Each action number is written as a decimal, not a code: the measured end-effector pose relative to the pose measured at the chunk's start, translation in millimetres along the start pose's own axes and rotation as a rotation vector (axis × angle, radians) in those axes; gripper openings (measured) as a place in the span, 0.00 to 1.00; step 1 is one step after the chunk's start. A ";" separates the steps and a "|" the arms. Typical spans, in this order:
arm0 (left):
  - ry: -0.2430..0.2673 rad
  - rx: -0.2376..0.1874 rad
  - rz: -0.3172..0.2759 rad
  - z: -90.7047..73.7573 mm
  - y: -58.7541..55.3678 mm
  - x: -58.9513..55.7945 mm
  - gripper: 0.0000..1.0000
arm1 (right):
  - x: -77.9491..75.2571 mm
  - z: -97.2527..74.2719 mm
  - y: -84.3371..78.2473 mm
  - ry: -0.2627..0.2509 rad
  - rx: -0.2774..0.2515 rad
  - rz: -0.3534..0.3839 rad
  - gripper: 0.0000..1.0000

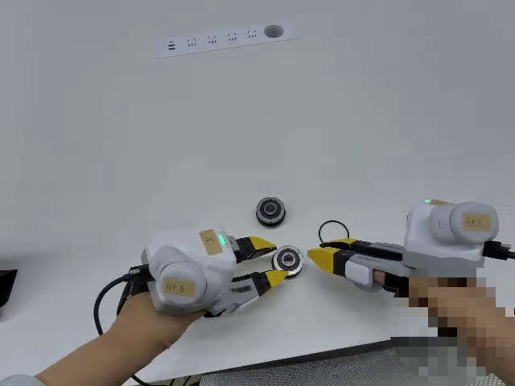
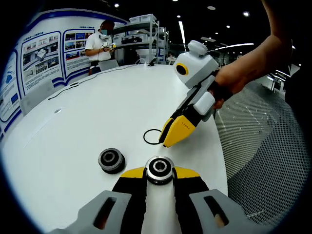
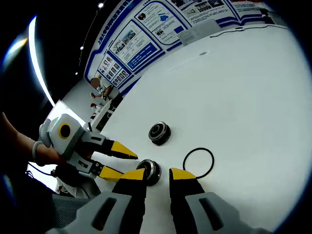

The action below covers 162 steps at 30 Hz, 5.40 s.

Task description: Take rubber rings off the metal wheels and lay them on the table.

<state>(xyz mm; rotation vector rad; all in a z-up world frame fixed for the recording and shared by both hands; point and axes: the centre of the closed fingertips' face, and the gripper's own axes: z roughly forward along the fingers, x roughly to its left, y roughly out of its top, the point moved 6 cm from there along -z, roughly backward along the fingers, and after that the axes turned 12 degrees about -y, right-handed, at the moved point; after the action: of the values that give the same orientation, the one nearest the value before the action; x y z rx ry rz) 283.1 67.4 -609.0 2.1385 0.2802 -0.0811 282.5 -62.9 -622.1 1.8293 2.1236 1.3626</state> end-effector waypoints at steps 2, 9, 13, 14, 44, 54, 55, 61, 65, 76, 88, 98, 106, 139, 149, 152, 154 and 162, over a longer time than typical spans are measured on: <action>0.001 0.003 0.004 1.8 1.4 0.7 0.21 | 1.3 0.5 -1.1 0.006 0.004 0.003 0.20; -0.010 0.019 0.015 7.6 1.6 2.2 0.17 | 2.8 2.5 -2.6 0.015 0.010 0.010 0.20; -0.016 0.035 0.020 9.2 0.3 2.4 0.17 | 4.2 3.3 -1.9 0.023 0.010 0.017 0.20; -0.017 0.038 0.020 9.4 -0.2 2.4 0.17 | 4.4 3.7 -1.7 0.025 0.009 0.020 0.20; -0.021 0.034 0.019 11.0 -1.7 3.4 0.13 | 10.6 24.9 -5.4 0.121 0.078 0.176 0.23; -0.018 0.032 0.014 11.2 -2.0 3.4 0.13 | 11.8 14.9 -10.3 0.150 0.107 0.196 0.21; -0.018 0.032 0.014 11.2 -1.9 3.3 0.13 | 11.8 14.0 -11.0 0.152 0.108 0.200 0.21; -0.017 0.033 0.013 11.3 -1.9 3.2 0.13 | 8.8 12.1 -11.7 0.139 0.104 0.205 0.16; -0.016 0.032 0.012 11.2 -1.8 3.1 0.13 | 6.7 10.9 -11.0 0.123 0.094 0.206 0.08; -0.017 0.029 0.008 11.2 -2.2 3.3 0.13 | 8.2 10.7 -11.0 0.105 0.086 0.177 0.02; -0.014 0.031 0.006 11.4 -2.3 3.5 0.13 | 15.0 12.6 -8.0 0.120 0.075 0.155 0.01; -0.015 0.032 0.009 11.1 -2.0 2.9 0.13 | 29.1 11.6 0.4 0.166 0.051 0.156 0.02; -0.015 0.031 0.011 11.0 -1.8 2.6 0.13 | 17.9 12.3 -3.8 0.126 0.063 0.176 0.02; 0.022 0.022 -0.002 -4.9 -14.1 2.4 0.43 | 27.0 7.7 -6.3 0.149 0.065 0.191 0.02; 0.041 0.029 -0.025 -10.5 -20.9 2.1 0.50 | 30.8 -2.0 1.8 0.167 0.029 0.211 0.02; 0.048 0.028 -0.031 -11.9 -22.3 3.3 0.51 | 24.0 -6.2 6.4 0.152 0.002 0.233 0.02; 0.051 0.028 -0.037 -13.0 -22.7 3.6 0.50 | 17.1 -8.7 8.7 0.135 -0.013 0.250 0.02; 0.054 0.028 -0.049 -14.1 -25.0 2.9 0.49 | -7.6 -18.2 16.8 0.067 -0.066 0.314 0.02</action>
<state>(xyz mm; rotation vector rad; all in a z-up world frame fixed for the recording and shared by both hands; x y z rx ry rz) 279.5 92.8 -622.1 2.1646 0.3647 -0.0554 288.5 -80.9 -604.3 2.1908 1.8501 1.5517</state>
